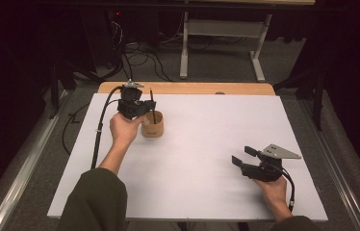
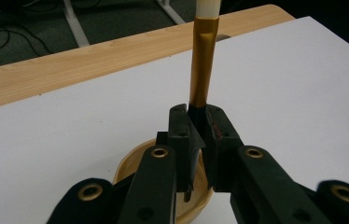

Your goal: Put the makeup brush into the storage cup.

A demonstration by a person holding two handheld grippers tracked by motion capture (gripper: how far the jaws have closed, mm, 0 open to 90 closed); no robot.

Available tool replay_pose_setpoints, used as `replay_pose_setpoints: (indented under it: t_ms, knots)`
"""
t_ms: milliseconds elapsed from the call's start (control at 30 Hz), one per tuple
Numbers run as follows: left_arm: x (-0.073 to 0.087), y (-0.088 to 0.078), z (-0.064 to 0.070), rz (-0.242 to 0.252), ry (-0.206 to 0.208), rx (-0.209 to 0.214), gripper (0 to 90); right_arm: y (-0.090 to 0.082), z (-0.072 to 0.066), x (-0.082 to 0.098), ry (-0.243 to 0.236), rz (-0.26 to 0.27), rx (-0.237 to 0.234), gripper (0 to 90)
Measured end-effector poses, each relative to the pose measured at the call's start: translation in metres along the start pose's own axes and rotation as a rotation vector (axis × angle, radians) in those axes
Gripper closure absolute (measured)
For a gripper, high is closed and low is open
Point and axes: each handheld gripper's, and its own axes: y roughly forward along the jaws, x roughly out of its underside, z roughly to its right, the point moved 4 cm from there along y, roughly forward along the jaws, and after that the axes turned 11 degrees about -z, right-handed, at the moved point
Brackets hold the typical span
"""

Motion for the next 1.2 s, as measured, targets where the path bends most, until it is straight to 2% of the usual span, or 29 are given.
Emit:
replay_pose_setpoints:
  t_ms: [500, 933, 1200]
  knots:
    - [0.0018, 0.0054, -0.0008, -0.023, 0.006, -0.018, 81.9, -0.0006, -0.0006, -0.0002, 0.001, 0.002, 0.0, 32.1]
    - [0.0036, 0.0046, 0.001, -0.02, 0.0, -0.031, 58.9, -0.001, -0.0008, -0.0003, 0.001, 0.004, 0.0, 32.1]
    - [0.0045, -0.0018, 0.0047, 0.014, 0.001, -0.015, 46.5, -0.0012, -0.0009, -0.0006, -0.001, 0.007, 0.001, 32.1]
